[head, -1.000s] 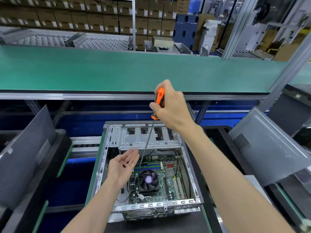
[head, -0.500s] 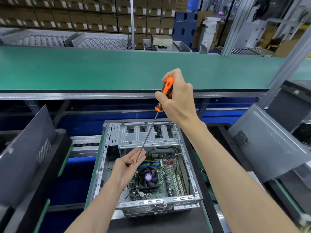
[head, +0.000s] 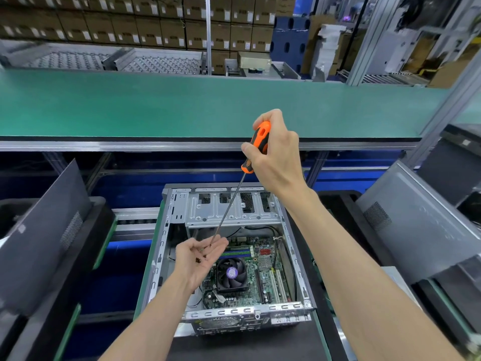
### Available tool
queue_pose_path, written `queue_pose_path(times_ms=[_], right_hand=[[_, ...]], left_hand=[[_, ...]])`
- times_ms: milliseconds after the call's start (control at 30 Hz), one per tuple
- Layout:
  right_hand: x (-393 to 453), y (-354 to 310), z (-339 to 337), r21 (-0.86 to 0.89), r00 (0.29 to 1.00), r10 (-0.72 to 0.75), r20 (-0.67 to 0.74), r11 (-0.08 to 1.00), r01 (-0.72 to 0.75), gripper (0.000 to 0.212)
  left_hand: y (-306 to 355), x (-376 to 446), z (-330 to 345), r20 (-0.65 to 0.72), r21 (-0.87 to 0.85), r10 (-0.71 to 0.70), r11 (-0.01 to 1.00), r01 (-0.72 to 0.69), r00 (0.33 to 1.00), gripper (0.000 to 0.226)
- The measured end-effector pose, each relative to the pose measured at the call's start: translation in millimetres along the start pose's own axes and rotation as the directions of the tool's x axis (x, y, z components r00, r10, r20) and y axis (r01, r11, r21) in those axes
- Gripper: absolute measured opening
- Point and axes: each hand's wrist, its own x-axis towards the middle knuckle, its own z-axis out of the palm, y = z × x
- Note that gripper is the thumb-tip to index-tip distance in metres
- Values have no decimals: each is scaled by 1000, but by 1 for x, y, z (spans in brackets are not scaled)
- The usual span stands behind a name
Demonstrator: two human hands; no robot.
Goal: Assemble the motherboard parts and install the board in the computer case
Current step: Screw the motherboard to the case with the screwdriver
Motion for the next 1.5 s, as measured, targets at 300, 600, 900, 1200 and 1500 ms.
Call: queue_pose_path(times_ms=[300,600,900,1200,1500], right_hand=[[2,1,-3,-6,1000,12,-13,1000,-12,27],[-1,3,4,103,998,34,-43,994,-29,28],[-5,6,18,103,998,52,-37,994,-48,29],[-8,2,19,117,996,70,-51,991,-64,29],[-10,-1,19,150,993,109,-38,983,-103,29]], left_hand=[[-2,6,-3,-163,127,7,992,14,987,19],[17,5,-15,-235,-126,165,972,-198,958,22],[18,-2,-8,-195,-303,177,924,-231,965,18],[17,-1,-10,-234,-305,167,923,-236,958,28],[19,2,-12,-226,-370,165,897,-241,960,19]])
